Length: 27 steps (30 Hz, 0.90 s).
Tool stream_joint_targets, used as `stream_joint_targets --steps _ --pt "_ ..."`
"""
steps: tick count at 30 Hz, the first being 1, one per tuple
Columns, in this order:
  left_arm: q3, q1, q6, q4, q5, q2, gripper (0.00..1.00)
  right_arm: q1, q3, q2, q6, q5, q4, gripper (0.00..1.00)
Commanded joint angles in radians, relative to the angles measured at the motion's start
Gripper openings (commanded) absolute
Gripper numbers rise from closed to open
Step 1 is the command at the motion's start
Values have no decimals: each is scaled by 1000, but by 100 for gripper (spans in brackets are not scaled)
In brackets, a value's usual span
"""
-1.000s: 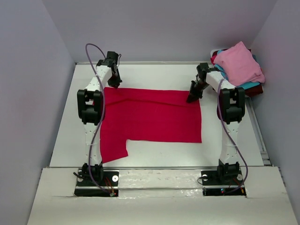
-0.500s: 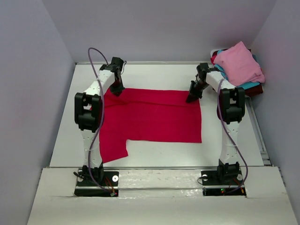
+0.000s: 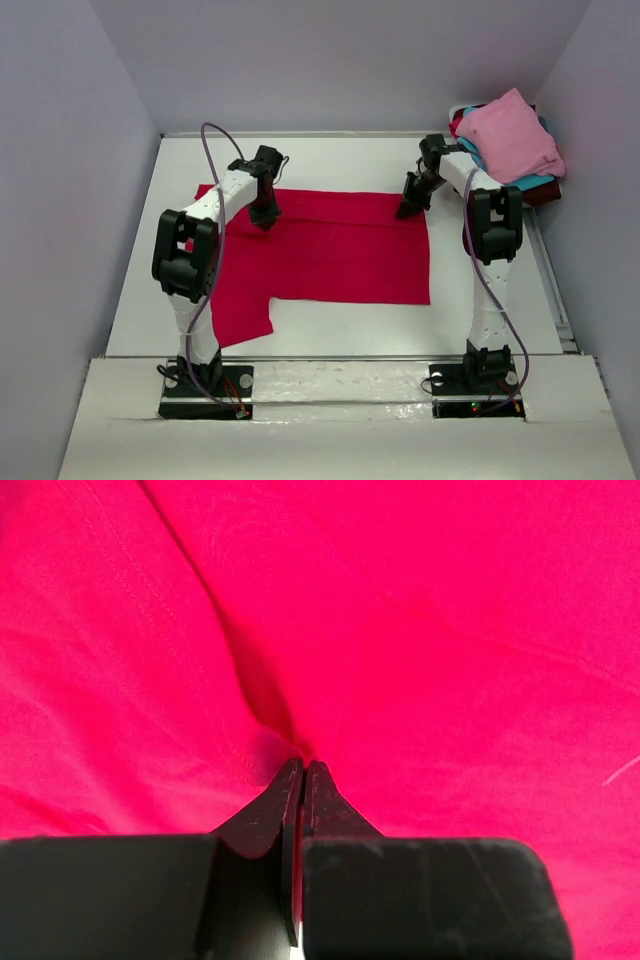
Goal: Fold and stack the t-shirts
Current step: Fold the tshirt
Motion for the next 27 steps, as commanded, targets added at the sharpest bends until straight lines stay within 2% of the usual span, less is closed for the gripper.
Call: stream_joint_targets --steps 1,4,5,7,8,9,13,15,22,27 --pt "-62 -22 -73 17 5 -101 6 10 8 -9 -17 -26 10 23" --pt "-100 -31 -97 31 14 -127 6 10 11 -9 -16 -29 10 24" --pt "-108 -31 -103 41 17 -135 18 10 14 -9 -19 -30 10 24" --pt "-120 -31 -108 52 39 -138 31 10 14 -7 -17 -32 8 23" --pt "-120 -31 -111 55 42 -138 43 10 14 -6 -19 -33 8 23" --pt "-120 -31 -113 57 42 -139 49 10 12 -7 -19 -32 8 23" --pt "-98 -31 -119 63 11 -149 66 10 3 -13 -21 -33 12 24" --pt "-61 -31 -117 63 -1 -141 70 10 2 -16 -21 -32 12 24" --pt "146 -2 -76 54 -27 -29 70 10 2 -21 -22 -26 8 23" --pt "264 120 -51 63 28 66 70 10 -8 -29 -21 -23 10 24"
